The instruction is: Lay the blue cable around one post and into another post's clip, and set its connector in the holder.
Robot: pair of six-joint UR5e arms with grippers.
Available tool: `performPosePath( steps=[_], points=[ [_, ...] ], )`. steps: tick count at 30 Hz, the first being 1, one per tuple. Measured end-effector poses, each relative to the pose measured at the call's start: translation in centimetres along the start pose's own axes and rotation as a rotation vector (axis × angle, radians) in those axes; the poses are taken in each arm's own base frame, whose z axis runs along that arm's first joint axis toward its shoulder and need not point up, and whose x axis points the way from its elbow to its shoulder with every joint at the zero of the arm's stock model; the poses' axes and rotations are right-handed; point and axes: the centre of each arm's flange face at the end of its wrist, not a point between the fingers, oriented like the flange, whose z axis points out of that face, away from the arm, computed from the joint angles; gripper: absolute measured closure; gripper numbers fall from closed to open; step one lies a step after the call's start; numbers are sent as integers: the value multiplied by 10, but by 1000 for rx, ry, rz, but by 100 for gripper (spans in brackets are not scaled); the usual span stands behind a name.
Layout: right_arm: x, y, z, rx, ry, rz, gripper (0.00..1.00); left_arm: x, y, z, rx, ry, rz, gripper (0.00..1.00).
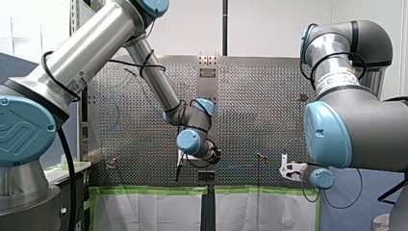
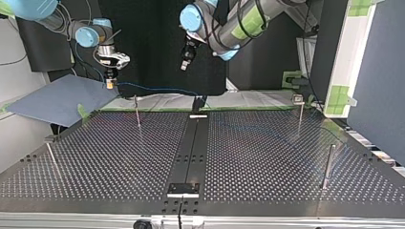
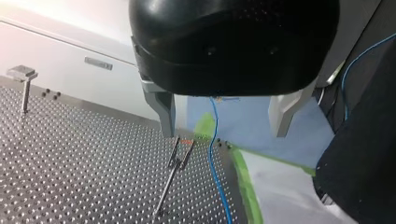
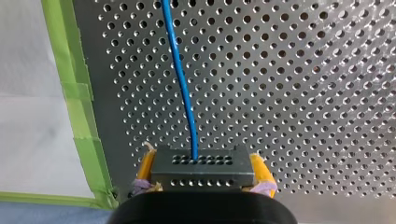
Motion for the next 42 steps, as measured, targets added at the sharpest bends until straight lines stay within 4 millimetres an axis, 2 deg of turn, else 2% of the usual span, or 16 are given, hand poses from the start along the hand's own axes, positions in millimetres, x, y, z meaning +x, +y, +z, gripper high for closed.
performPosePath(
  steps=[14,28,31,42],
  points=[
    [0,0,0,2,1,-4,100,50,15,37,-86,-42,-30,0],
    [0,-1,0,3,1,-4,100,70,-14,78,-36,-142,-108,0],
    [0,-1,0,3,1,-5,100,68,-20,88,-26,-175,-123,0],
    [0,-3,0,4,-1,-6,100,35,-43,121,17,-326,-195,0]
  ],
)
